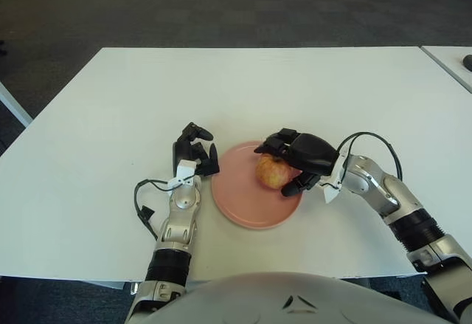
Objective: Put the apple into the plate.
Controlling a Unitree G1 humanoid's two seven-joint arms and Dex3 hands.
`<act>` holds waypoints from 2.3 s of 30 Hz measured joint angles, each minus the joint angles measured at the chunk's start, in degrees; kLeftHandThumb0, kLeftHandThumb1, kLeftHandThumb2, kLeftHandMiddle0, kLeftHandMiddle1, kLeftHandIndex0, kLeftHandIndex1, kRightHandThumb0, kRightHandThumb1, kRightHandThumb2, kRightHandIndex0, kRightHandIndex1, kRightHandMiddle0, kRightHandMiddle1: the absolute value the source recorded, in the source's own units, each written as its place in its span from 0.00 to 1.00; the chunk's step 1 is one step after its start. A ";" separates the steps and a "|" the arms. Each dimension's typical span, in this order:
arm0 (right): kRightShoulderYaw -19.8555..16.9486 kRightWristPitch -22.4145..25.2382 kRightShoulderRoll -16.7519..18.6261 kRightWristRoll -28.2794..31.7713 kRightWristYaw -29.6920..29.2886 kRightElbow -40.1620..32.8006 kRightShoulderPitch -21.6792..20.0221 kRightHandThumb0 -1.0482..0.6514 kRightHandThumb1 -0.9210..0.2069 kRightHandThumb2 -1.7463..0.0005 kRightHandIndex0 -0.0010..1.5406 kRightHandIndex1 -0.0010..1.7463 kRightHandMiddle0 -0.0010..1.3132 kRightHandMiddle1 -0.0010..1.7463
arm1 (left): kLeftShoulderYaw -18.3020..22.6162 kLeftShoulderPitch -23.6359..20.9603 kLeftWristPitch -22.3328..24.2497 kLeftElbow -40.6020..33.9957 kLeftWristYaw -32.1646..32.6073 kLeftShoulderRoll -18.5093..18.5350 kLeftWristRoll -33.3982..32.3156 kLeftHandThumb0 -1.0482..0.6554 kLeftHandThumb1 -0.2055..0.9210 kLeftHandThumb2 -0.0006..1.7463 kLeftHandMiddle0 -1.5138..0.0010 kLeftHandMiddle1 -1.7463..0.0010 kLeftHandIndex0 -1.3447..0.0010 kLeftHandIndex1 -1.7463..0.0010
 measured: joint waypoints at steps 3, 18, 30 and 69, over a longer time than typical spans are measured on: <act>0.05 0.11 -0.37 0.00 0.09 -0.32 0.00 0.02 0.00 0.59 0.02 0.02 0.00 0.25 | -0.02 0.00 0.00 0.00 0.00 -0.01 0.00 0.30 0.32 0.87 0.18 0.00 0.45 0.00; 0.44 -4.09 -2.11 1.82 0.44 -0.02 -0.44 0.00 0.00 0.64 0.00 0.00 0.00 0.01 | -0.07 0.00 0.04 0.00 0.19 -0.02 0.34 0.30 0.33 0.86 0.18 0.00 0.45 0.00; 0.41 -8.50 -2.98 6.08 1.01 2.25 -1.38 0.00 0.00 0.66 0.00 0.00 0.00 0.00 | -0.10 -0.01 0.06 0.04 0.60 0.02 0.91 0.30 0.31 0.87 0.18 0.00 0.44 0.00; -1.99 -10.58 -3.57 25.83 11.11 7.83 -6.77 0.00 0.00 0.66 0.00 0.00 0.00 0.00 | 0.24 -0.37 -0.42 0.63 0.57 0.55 0.16 0.29 0.30 0.89 0.19 0.00 0.43 0.00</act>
